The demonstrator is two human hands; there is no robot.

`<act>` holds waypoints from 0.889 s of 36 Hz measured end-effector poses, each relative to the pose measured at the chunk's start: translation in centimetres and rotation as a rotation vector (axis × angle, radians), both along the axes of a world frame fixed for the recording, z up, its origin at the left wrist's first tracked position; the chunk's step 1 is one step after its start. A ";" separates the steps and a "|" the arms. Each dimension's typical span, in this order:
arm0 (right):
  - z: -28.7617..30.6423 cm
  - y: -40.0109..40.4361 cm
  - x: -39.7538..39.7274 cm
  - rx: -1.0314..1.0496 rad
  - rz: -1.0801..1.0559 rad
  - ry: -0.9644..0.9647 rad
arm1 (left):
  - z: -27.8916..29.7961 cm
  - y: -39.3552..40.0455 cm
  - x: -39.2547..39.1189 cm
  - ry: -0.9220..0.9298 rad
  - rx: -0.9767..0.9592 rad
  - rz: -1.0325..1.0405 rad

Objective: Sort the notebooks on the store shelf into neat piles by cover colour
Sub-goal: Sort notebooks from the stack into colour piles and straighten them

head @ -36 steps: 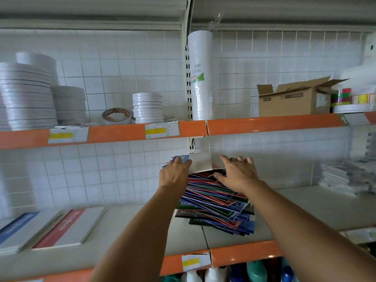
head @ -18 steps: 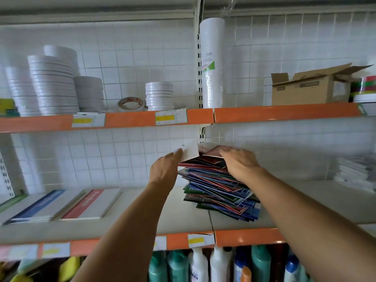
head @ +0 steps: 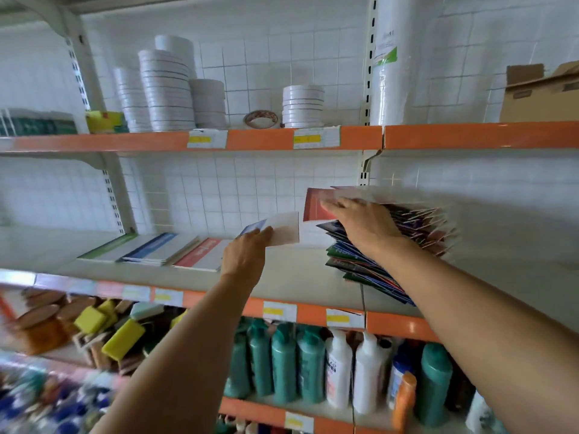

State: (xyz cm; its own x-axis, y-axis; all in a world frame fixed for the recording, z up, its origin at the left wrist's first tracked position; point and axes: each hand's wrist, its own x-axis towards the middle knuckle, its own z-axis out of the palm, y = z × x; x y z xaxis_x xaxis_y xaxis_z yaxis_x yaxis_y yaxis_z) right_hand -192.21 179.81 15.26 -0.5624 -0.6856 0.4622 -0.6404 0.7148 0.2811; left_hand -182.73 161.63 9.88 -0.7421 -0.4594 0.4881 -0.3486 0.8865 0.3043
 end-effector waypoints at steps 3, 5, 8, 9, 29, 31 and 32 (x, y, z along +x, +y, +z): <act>-0.7 -2.0 0.7 0.015 0.068 0.007 | -1.0 -1.5 1.9 -0.046 -0.084 0.050; -1.0 -3.3 1.4 0.020 0.113 0.002 | -1.6 -2.8 3.2 -0.069 -0.099 0.073; -1.8 -5.5 2.7 0.024 0.168 -0.034 | -2.4 -4.6 5.1 -0.148 -0.091 0.113; -2.2 -6.2 3.2 0.025 0.182 -0.049 | -2.7 -5.4 5.7 -0.169 -0.089 0.128; -9.2 -23.4 10.1 0.056 0.123 -0.276 | -7.2 -23.6 15.8 -0.271 -0.151 0.167; -9.6 -24.9 10.5 0.047 0.119 -0.278 | -7.5 -25.0 16.2 -0.275 -0.142 0.159; -9.7 -25.5 10.7 0.045 0.119 -0.280 | -7.7 -25.7 16.3 -0.273 -0.139 0.156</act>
